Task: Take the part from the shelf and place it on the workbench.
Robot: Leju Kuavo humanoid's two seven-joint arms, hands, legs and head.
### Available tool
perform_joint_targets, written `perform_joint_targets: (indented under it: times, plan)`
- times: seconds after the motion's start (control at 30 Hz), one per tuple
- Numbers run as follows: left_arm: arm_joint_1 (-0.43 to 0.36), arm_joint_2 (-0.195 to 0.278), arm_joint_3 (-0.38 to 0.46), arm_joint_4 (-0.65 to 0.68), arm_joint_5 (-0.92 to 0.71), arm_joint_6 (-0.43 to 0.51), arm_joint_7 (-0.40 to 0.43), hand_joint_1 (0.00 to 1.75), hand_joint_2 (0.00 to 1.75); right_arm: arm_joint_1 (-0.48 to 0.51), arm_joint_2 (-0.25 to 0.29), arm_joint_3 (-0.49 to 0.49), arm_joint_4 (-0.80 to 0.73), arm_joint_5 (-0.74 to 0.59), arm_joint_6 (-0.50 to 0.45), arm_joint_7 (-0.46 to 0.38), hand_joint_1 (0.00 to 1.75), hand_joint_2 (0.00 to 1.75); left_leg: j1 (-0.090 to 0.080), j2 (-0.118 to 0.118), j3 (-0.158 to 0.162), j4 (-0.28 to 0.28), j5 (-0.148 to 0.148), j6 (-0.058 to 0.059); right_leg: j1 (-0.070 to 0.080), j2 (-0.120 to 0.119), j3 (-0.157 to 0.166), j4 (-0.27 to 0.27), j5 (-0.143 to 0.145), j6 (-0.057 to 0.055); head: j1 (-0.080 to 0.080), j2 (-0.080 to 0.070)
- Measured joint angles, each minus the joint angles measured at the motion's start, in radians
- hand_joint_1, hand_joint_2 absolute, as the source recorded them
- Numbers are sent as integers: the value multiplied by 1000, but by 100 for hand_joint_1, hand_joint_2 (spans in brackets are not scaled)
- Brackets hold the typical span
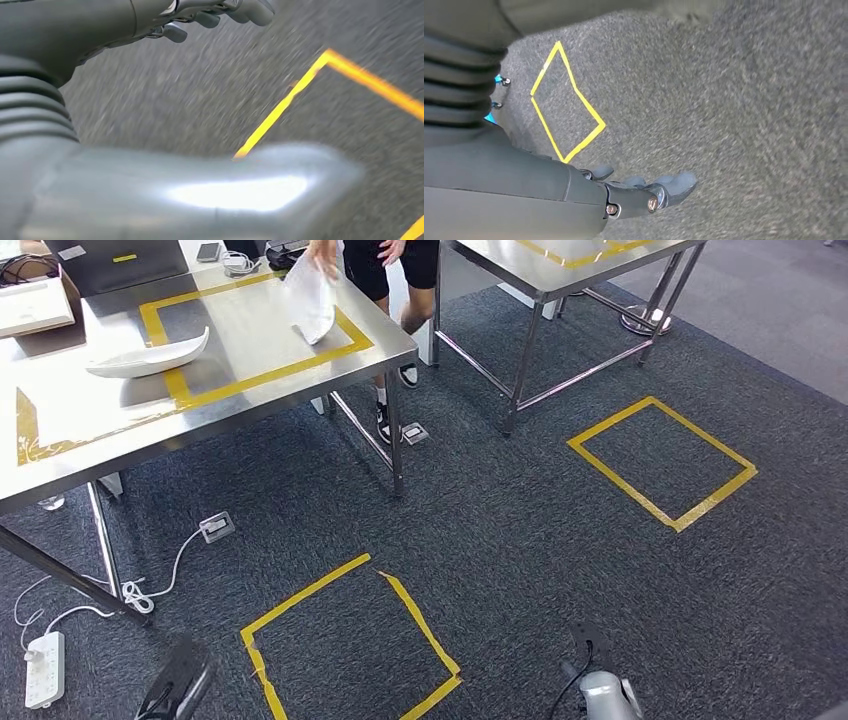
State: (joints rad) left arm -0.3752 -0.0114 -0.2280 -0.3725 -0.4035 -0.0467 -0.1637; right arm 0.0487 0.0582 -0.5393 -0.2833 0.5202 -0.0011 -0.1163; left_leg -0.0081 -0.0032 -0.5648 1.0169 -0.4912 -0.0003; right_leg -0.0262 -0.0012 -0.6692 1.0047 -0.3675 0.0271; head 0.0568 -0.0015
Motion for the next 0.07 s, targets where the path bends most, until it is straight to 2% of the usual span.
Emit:
perform_joint_targets:
  times: [0.07]
  plan:
    - [32,0,12,-1,23,2,9,0,0,7,-2,30,-6,-29,0,7,0,0,0,0,0,0,0,0,0,0,0,0,0,0,0,0]
